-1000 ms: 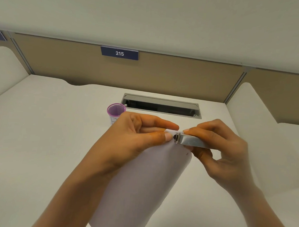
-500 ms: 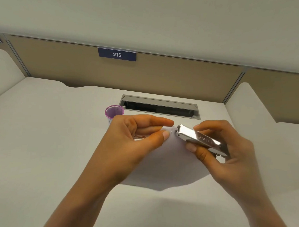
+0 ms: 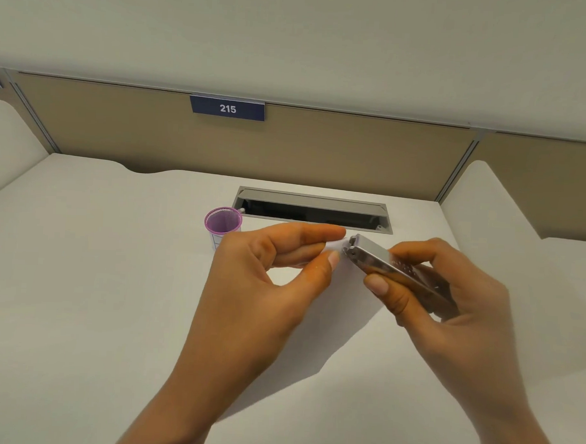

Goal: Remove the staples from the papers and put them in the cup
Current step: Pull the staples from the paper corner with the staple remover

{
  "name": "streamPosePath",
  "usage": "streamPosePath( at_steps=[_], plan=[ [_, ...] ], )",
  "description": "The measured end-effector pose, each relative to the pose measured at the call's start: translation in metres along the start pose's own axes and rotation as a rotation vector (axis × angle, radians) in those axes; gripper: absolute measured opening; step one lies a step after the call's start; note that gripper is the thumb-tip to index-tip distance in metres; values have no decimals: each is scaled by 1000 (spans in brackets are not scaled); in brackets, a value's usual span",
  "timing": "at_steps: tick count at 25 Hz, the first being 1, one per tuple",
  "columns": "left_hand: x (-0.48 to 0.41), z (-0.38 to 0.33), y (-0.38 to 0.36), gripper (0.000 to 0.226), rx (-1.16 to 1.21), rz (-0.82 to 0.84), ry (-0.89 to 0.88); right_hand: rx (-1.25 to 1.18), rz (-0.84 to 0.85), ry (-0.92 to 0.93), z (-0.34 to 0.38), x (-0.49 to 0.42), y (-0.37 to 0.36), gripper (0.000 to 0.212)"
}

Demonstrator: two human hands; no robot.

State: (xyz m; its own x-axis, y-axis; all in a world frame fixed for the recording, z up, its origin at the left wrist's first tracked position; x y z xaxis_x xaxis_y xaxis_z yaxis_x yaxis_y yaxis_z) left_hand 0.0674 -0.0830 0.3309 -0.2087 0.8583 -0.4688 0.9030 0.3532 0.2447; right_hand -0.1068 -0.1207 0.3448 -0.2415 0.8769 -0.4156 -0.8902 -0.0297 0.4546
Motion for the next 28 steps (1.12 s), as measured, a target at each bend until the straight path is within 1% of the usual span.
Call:
streamPosePath(
  at_steps=[5,17,24,28],
  plan=[
    [2,-10,0,22,-47,-34,-45,11,-27,-7,0,2,-2,20],
    [5,-20,5,19,-131,-100,-75,-28,-173,-82,2,19,-13,22],
    [7,-19,9,20,-85,-141,-65,-94,-238,-161,0,28,-24,27],
    [9,-17,12,19,-15,-176,-51,-152,-276,-223,-4,33,-29,29]
  ],
)
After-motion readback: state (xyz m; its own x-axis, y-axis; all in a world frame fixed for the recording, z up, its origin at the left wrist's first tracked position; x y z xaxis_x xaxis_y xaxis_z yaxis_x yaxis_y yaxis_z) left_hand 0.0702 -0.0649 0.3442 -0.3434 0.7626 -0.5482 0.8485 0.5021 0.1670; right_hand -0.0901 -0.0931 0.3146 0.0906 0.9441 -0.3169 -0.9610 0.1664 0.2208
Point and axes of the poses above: each hand's wrist, its own x-axis away from the middle knuckle, its own y-axis out of the back of the hand, z = x × y, the point moved 10 cm from there along -x, towards the middle knuckle, and after that the axes turned 13 degrees about -y, right-handed, at the moved point
